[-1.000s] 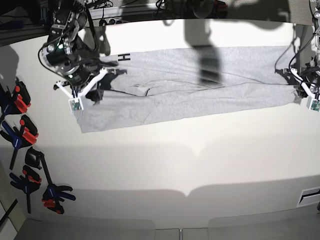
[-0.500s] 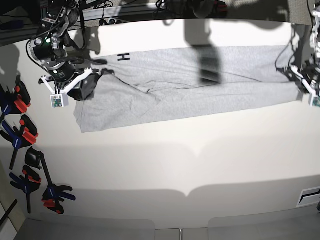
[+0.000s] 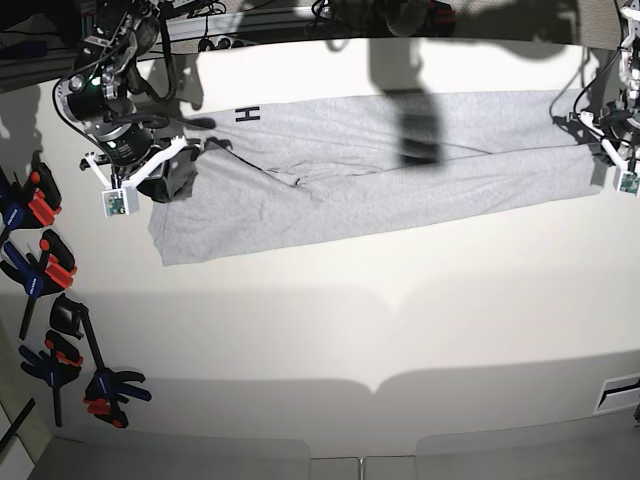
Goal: Fold the T-shirt properly
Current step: 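Open both grippers and release the folded shirt strip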
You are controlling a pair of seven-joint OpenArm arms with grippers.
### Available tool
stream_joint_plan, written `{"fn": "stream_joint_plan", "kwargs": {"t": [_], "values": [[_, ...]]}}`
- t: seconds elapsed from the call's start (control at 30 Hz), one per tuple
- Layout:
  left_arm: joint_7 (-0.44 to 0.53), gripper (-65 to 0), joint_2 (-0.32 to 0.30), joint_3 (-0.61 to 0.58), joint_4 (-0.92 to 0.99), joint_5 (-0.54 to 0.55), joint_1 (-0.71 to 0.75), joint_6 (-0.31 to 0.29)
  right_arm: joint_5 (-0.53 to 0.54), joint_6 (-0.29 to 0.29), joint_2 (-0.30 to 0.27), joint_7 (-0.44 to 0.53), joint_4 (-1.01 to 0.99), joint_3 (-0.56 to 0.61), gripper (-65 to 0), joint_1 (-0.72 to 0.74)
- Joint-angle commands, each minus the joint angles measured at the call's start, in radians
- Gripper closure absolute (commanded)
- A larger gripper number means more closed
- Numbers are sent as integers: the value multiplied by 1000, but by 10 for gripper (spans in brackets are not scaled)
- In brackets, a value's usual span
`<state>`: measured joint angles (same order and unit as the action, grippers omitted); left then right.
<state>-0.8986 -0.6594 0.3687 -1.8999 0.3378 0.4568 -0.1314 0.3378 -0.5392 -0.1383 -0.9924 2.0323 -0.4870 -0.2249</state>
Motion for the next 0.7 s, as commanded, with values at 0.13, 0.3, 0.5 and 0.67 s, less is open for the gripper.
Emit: {"fn": "stream_joint_plan", "kwargs": {"t": [0.13, 0.3, 0.5, 0.67], "values": [[23, 0, -19, 12, -14, -8, 23, 9, 14, -8, -8, 24, 21, -3, -114, 8], [24, -78, -19, 12, -14, -6, 64, 9, 14, -8, -8, 27, 21, -3, -178, 8], [44, -177, -19, 12, -13, -5, 75, 14, 14, -7, -8, 27, 21, -3, -178, 8], [176, -177, -19, 12, -13, -111, 74, 142, 14, -8, -9, 51, 21, -3, -178, 9]]}}
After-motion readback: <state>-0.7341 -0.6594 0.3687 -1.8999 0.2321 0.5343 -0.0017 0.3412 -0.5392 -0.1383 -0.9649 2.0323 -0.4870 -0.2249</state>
